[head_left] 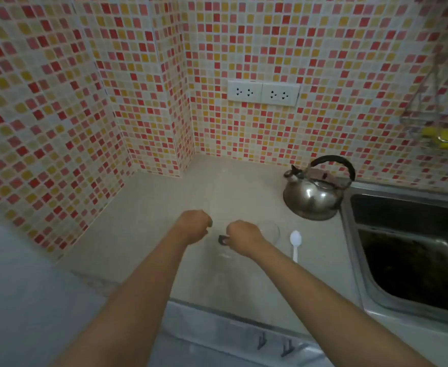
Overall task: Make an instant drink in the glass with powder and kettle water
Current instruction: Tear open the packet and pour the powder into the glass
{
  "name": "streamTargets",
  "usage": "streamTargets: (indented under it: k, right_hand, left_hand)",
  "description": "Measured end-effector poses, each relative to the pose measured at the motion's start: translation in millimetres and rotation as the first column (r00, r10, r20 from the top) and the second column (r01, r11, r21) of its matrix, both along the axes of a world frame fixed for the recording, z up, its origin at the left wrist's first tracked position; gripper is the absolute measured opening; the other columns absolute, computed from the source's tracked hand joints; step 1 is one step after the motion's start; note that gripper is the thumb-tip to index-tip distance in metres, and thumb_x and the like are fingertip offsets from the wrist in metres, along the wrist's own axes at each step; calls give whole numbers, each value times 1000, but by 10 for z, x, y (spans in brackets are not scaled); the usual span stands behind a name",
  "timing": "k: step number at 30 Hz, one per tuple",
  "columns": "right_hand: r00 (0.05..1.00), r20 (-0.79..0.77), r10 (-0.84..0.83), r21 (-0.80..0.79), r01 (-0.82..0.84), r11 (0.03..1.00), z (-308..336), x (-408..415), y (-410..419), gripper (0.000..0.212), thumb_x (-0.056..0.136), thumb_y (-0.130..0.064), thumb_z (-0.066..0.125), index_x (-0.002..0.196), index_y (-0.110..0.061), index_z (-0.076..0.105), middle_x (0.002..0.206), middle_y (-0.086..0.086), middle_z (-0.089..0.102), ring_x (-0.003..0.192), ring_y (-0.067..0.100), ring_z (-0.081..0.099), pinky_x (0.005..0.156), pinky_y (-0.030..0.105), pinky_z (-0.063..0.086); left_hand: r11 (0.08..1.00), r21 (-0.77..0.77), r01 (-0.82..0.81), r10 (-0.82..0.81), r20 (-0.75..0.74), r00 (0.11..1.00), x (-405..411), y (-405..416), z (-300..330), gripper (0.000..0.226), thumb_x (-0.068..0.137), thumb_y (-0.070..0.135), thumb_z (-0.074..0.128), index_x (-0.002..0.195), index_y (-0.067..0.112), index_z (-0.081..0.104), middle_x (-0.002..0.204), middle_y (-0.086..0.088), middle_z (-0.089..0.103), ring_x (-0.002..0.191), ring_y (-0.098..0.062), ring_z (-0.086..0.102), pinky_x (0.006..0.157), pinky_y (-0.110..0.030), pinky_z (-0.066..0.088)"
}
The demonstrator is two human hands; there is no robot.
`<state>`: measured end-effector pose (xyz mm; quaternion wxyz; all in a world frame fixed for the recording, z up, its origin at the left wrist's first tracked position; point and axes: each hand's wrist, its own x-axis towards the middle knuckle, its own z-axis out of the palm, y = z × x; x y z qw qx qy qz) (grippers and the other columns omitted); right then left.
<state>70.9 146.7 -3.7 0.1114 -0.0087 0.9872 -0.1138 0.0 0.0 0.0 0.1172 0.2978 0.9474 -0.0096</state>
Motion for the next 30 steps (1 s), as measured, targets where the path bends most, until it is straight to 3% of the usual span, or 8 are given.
streamTargets:
  k: [4, 7, 10, 15, 21, 26, 30]
  right_hand:
    - [996, 88, -2, 86, -5, 996, -354, 80, -22, 24, 90, -11, 50, 109, 0, 62, 112, 21, 65, 100, 36, 64, 77, 37, 50]
    - [995, 102, 10, 65, -17, 998, -604, 111, -8, 27, 90, -11, 48, 111, 1, 61, 119, 21, 60, 105, 35, 60, 83, 37, 49]
    - [997, 69, 36, 65, -40, 997, -747, 119, -4, 32, 91, -10, 47, 118, 3, 57, 129, 21, 51, 111, 35, 54, 87, 39, 47]
    - [999, -6, 39, 45, -39, 998, -815, 106, -4, 30, 88, 2, 41, 112, 6, 58, 118, 23, 58, 105, 37, 58, 83, 41, 48]
    - [1000, -30, 2, 8, -2, 1000, -870, 99, -2, 27, 84, 0, 42, 103, 4, 62, 108, 22, 63, 98, 35, 61, 77, 38, 46]
    - [967, -32, -255, -202, 243, 949, -847, 46, 5, 21, 82, -11, 51, 93, 1, 65, 97, 19, 68, 89, 34, 65, 73, 36, 48]
    - [935, -40, -352, -448, 298, 843, -804, 44, 12, 18, 80, -8, 56, 76, -1, 72, 83, 14, 68, 74, 24, 62, 64, 31, 44]
  left_hand:
    - [999, -43, 24, -20, 72, 997, 162, -5, -302, 34, 93, 17, 55, 126, 17, 61, 133, -7, 59, 122, -26, 56, 99, -33, 43]
    - [1000, 18, 16, -19, 131, 991, 210, -12, -487, 34, 92, 15, 52, 124, 13, 63, 130, -11, 61, 119, -28, 57, 97, -32, 43]
    - [998, 57, -10, 0, 170, 985, 274, 20, -629, 27, 91, 19, 48, 104, 5, 66, 113, -15, 65, 104, -32, 61, 84, -34, 46]
    - [974, 178, -142, 101, 223, 970, 301, 88, -740, 22, 92, 22, 47, 93, 3, 58, 103, -19, 62, 94, -35, 60, 76, -37, 43]
    - [958, 222, -179, 123, 246, 961, 316, 135, -753, 13, 90, 11, 42, 84, 7, 53, 100, -20, 61, 91, -36, 58, 68, -32, 31]
    - [985, 142, -99, 73, 174, 982, 310, 158, -698, 26, 91, 13, 43, 103, 0, 61, 111, -17, 62, 103, -34, 60, 77, -36, 42]
    - [981, 138, -135, 110, 172, 979, 191, 157, -508, 29, 89, 12, 47, 105, 9, 71, 109, -14, 69, 99, -31, 65, 80, -33, 49]
